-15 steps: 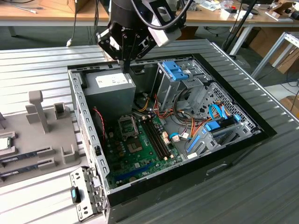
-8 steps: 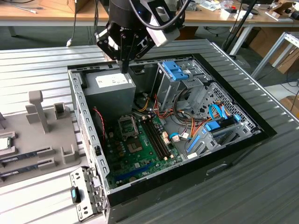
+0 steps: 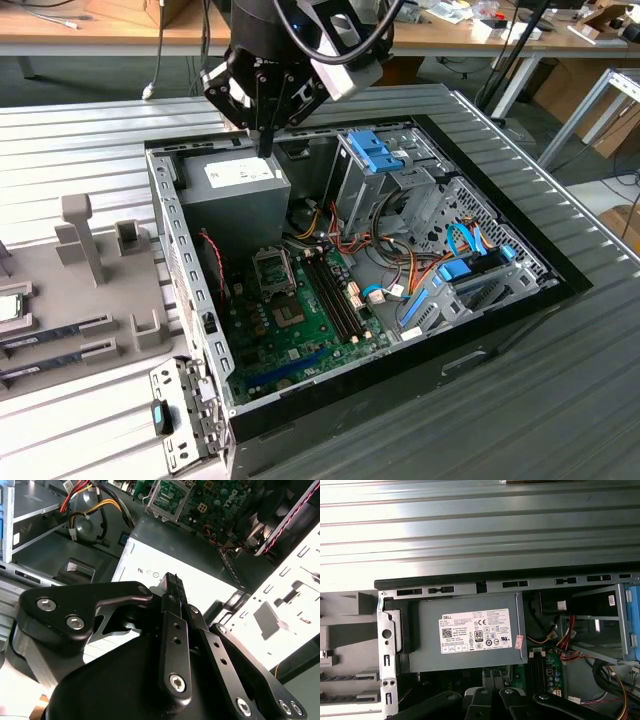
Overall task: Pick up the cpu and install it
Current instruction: 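Reach for the cpu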
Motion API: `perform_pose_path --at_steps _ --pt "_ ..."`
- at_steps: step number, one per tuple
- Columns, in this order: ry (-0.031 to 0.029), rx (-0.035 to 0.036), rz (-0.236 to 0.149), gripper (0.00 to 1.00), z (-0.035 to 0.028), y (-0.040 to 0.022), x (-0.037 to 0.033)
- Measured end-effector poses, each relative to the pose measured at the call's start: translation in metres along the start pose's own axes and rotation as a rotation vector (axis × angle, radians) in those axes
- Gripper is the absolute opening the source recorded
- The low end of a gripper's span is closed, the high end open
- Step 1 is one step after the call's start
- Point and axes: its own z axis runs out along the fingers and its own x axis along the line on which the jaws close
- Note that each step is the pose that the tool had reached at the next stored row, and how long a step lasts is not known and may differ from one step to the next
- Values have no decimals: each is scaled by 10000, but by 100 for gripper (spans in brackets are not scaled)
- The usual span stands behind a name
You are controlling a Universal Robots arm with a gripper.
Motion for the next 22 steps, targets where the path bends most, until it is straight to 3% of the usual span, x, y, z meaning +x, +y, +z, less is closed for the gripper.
perform_pose_path --at_steps 22 --pt "0 0 0 11 -2 -7 97"
